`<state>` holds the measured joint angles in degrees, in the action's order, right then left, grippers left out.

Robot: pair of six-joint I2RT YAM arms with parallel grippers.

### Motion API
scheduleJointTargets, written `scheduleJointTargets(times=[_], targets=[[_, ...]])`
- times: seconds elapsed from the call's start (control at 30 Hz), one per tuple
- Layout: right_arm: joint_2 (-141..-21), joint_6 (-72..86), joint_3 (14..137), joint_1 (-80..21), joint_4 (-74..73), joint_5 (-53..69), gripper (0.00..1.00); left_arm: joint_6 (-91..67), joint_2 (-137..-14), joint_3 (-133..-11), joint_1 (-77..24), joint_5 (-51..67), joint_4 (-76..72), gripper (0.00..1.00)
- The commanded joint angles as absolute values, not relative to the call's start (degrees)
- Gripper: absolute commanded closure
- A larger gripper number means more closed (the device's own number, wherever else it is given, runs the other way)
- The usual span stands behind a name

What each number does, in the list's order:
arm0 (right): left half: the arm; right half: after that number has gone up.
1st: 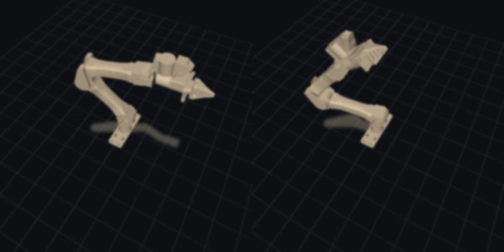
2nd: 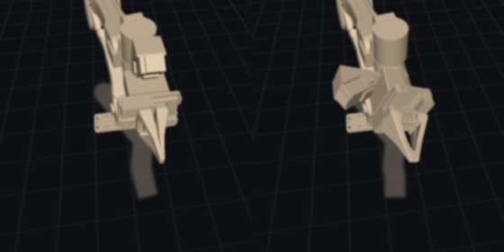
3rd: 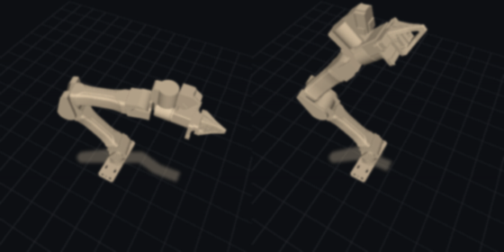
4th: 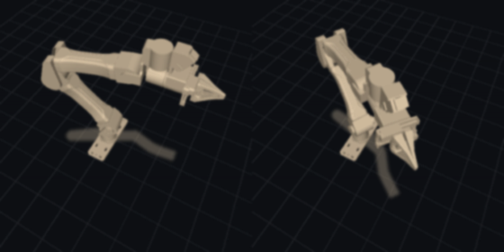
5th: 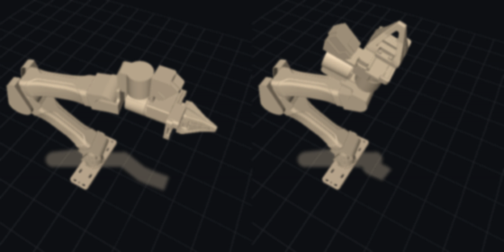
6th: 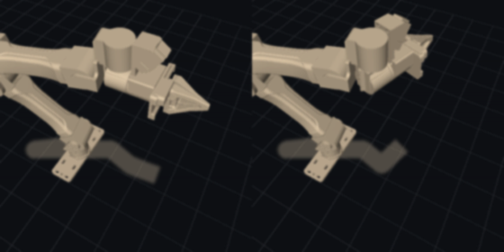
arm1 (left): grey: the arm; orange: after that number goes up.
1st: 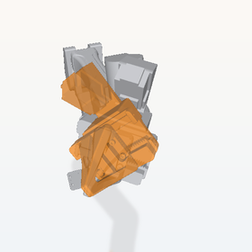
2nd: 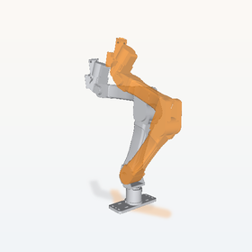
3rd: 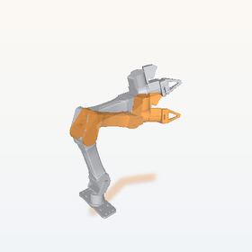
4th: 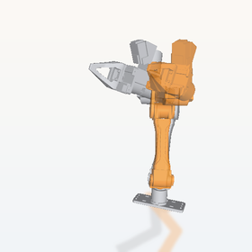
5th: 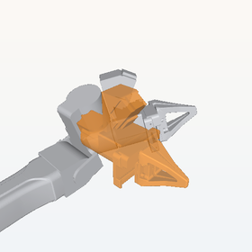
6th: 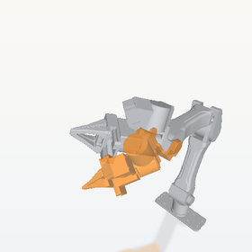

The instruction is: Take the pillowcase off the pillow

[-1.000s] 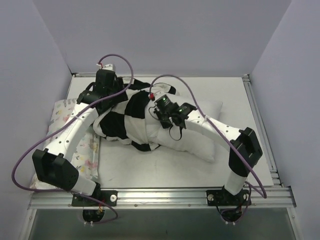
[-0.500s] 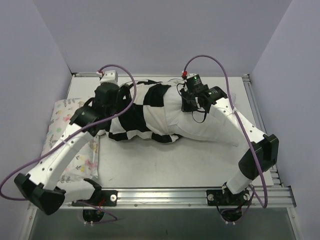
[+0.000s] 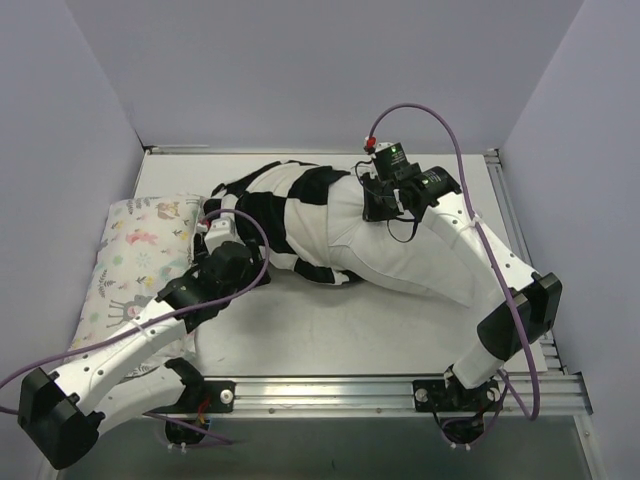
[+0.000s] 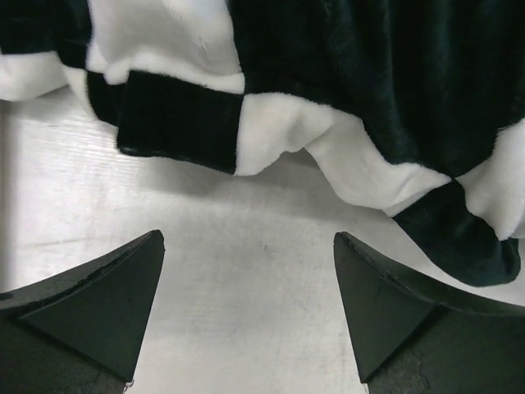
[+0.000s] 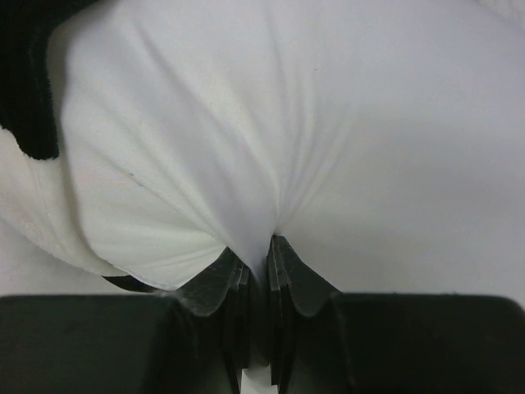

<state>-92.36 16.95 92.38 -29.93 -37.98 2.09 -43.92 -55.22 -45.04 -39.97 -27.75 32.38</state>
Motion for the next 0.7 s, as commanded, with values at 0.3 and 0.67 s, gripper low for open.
scheduleJointTargets(times=[0.3,0.67], targets=[[-87.98,17.49,94.57,-29.44,-38.32,2.55,1.00,-46.86,-64.42,-33.57,-37.00,-23.90,-17.04,0.07],[-87.28,16.00,96.94,-28.83,-39.90,0.44,1.00,-42.10,-61.10,-39.72,-37.09,-31.11,-7.40,1.00]])
